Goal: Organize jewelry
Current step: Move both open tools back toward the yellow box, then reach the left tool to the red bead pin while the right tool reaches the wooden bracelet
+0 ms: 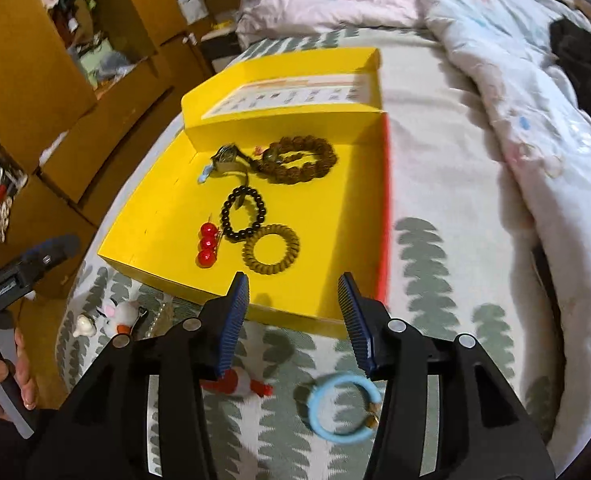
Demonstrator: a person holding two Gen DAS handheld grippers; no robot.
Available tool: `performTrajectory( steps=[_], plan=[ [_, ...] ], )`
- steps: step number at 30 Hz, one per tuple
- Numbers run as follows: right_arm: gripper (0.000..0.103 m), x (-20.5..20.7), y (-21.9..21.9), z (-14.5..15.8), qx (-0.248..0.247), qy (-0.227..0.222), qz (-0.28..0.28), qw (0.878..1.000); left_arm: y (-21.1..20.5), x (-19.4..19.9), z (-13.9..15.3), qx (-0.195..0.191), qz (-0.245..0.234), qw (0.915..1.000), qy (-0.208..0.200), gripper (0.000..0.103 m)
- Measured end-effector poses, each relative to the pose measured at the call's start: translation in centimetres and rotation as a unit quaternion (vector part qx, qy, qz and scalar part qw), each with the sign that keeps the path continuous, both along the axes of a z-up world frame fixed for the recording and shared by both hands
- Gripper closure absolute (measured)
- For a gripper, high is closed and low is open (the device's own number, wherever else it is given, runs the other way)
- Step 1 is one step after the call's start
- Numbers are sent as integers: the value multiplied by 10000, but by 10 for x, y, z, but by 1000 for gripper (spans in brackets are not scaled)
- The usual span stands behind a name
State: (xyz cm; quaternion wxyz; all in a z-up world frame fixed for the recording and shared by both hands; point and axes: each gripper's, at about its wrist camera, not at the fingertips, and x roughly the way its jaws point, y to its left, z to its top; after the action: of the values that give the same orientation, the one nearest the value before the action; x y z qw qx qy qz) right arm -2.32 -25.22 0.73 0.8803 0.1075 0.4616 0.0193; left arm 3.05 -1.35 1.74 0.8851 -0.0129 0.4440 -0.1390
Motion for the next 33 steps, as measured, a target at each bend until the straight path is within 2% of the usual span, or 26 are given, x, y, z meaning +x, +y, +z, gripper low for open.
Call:
performTrajectory(
  steps=[3, 6, 17, 25, 33],
  plan=[
    [53, 14, 9, -11, -89, 100, 100, 9999, -13, 12, -6, -31, -209, 9997, 120, 19],
    [53, 29, 14, -22, -130, 210, 145, 9996, -21, 24, -17, 88, -181, 9994, 285, 19],
    [53, 64, 17, -53, -95, 554, 183, 9983, -43, 50, -48, -14, -235, 9942, 1046, 19],
    [53, 71, 10, -60, -32, 631, 171, 9979, -66, 57, -65, 326, -348, 9908, 1268, 19],
    [53, 77, 16, -64, -337, 670, 238, 9969, -79, 61, -79, 646, -371, 9870, 1425, 19]
  ],
)
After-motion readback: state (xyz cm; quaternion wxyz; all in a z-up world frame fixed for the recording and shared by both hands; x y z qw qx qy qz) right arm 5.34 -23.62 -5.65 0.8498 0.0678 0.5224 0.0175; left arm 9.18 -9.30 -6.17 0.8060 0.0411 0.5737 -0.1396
